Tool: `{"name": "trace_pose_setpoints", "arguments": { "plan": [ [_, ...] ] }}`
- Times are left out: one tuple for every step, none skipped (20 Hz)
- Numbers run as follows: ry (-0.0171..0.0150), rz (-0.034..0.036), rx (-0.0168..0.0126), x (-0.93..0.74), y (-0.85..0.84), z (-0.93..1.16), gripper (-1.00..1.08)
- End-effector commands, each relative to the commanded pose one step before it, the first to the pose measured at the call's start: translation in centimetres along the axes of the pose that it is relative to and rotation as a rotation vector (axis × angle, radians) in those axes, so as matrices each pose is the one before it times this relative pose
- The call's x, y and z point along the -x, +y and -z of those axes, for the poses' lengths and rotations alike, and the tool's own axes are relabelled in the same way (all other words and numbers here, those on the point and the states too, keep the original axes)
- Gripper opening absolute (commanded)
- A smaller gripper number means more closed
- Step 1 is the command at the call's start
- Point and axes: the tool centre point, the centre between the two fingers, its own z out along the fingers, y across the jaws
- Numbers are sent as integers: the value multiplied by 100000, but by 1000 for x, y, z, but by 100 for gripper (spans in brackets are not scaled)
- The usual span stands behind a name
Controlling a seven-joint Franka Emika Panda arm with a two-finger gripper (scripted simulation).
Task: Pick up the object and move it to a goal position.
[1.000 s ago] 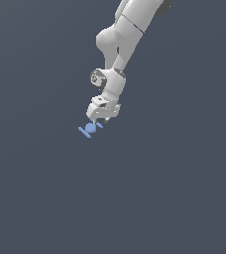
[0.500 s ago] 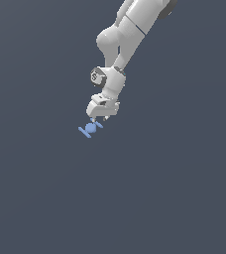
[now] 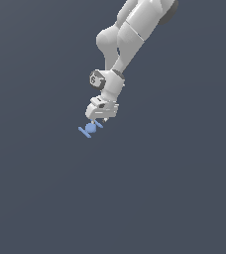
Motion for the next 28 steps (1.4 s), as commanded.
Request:
{"name": "trace_pose_setpoints", "arguments": {
  "plan": [
    [32, 43, 6, 28, -15, -663, 68],
    [0, 0, 0, 14, 1, -228, 68],
    [24, 37, 20, -2, -7, -187, 68],
    [0, 0, 0, 10, 2, -172, 68],
    [0, 0, 0, 8, 4, -143, 68],
    [8, 27, 40, -4, 4, -99, 68],
    [0, 0, 0, 3, 9, -84, 68],
    [-1, 32, 78, -10, 14, -30, 68],
    [-4, 14, 47, -7, 18, -10, 68],
    [-5, 12, 47, -9, 21, 20, 68],
    [-8, 16, 67, -13, 24, 53, 68],
    [0, 0, 0, -6, 11, 30, 68],
    [0, 0, 0, -2, 4, 11, 68],
    [0, 0, 0, 0, 0, 0, -100],
    [0, 0, 0, 0, 0, 0, -100],
    [0, 0, 0, 0, 0, 0, -100],
    [0, 0, 0, 0, 0, 0, -100],
    [0, 0, 0, 0, 0, 0, -100],
    [0, 0, 0, 0, 0, 0, -100],
    [0, 0, 0, 0, 0, 0, -100],
    [0, 0, 0, 0, 0, 0, -100],
    [0, 0, 0, 0, 0, 0, -100],
    [0, 0, 0, 0, 0, 0, -100],
    [402, 55, 83, -180, 3, 94, -100],
    [0, 0, 0, -13, 24, -5, -100],
    [0, 0, 0, -40, 73, -16, -100],
    [0, 0, 0, -66, 122, -27, -100],
    [0, 0, 0, -93, 170, -38, -100]
  ]
}}
